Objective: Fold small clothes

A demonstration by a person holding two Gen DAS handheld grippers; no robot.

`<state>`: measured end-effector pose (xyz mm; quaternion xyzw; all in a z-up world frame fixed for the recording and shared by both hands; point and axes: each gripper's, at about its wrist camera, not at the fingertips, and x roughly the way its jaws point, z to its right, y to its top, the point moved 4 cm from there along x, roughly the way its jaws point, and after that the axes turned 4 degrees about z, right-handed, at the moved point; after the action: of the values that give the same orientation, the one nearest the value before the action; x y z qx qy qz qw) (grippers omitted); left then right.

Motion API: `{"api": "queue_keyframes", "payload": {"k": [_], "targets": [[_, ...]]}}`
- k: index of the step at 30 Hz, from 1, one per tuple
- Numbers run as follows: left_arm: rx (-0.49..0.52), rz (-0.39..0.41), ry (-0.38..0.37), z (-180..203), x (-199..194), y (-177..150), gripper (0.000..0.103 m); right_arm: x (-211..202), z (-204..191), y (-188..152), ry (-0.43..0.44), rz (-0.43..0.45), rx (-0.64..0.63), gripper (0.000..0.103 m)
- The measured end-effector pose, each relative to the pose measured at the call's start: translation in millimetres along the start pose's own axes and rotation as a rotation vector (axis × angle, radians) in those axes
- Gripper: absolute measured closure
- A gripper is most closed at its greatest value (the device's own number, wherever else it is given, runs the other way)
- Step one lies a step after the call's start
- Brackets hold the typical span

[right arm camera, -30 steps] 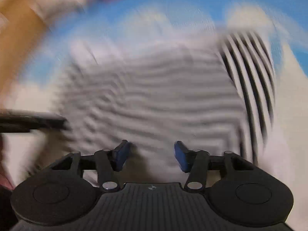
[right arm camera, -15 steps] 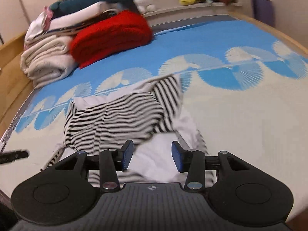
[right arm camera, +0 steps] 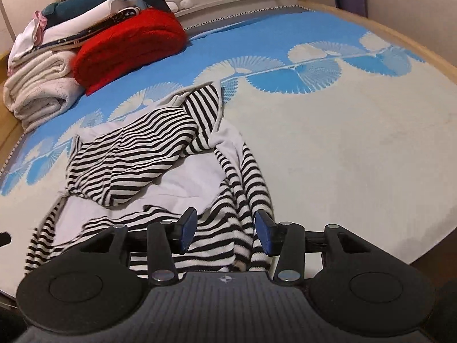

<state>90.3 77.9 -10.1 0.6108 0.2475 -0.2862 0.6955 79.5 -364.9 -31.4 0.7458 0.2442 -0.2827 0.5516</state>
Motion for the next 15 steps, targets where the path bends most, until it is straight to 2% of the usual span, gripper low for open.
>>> {"api": "queue_keyframes", "payload": {"k": [2, 5, 7, 9, 10, 12, 15], "targets": [[-0.075, -0.067, 0.031, -21, 17, -5, 0.078, 5, 3, 1, -0.005, -0.003, 0.015, 0.056], [-0.232, -0.094, -0.004, -46, 27, -5, 0.078, 17, 12, -1, -0.018, -0.033, 0.047, 0.056], [-0.318, -0.127, -0.014, -59, 32, -9, 0.072, 26, 19, -4, -0.025, -0.062, 0.07, 0.056], [-0.411, -0.172, -0.021, -69, 37, -15, 0.058, 37, 26, -8, -0.019, -0.115, 0.101, 0.055], [-0.443, -0.186, -0.022, -72, 38, -17, 0.055, 41, 29, -11, -0.015, -0.137, 0.121, 0.054], [-0.475, -0.21, -0.012, -77, 41, -20, 0.046, 50, 34, -17, -0.015, -0.179, 0.157, 0.05], [-0.484, -0.248, 0.016, -78, 46, -27, 0.041, 62, 36, -28, -0.011, -0.25, 0.193, 0.048]]}}
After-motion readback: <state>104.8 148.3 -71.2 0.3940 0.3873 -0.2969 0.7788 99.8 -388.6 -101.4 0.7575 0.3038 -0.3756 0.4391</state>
